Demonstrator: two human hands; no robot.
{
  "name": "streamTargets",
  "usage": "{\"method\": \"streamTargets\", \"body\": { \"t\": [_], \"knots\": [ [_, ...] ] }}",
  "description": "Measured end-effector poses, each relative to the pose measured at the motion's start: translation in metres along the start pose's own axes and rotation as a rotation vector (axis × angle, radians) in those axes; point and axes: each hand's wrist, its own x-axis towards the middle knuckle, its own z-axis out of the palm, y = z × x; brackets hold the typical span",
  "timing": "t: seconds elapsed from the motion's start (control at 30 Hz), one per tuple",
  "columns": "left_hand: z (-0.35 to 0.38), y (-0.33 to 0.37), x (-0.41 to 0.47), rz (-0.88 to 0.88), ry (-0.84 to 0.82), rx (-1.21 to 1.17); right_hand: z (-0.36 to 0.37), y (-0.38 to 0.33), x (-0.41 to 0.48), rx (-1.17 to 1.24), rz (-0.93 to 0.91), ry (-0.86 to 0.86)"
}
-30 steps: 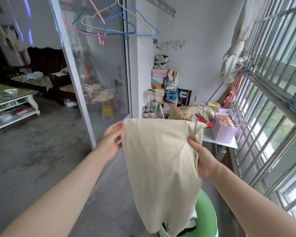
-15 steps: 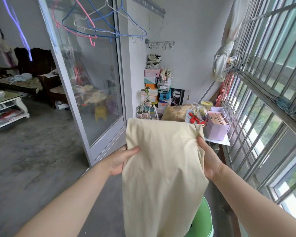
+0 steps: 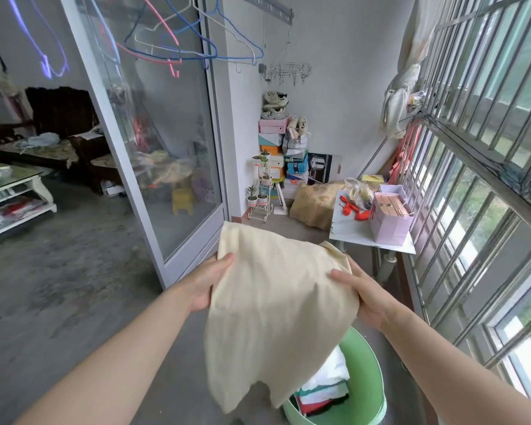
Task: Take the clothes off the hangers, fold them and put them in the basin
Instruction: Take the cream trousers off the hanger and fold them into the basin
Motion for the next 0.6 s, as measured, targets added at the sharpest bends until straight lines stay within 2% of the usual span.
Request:
{"method": "streamTargets", "body": {
  "t": [0.17,0.3,0.47,0.6],
  "knots": [
    [-0.01,-0.004,-0.005,-0.025,-0.115,0.012,0.006,0.009,0.007,-0.104,-0.083,-0.068],
    [-0.014,-0.004,-0.002,0.056,-0.059,0.084,0.004,0.013,0.008,-0.22,-0.086,-0.069],
    [-0.009,-0.005,-0.005,0.195,-0.023,0.261,0.0,0.021,0.011,-0.363,-0.187,-0.01],
    [0.0,-0.004,-0.011,0.194,-0.114,0.472,-0.002,0.017,0.01,-0.36,-0.144,0.048]
  ]
}}
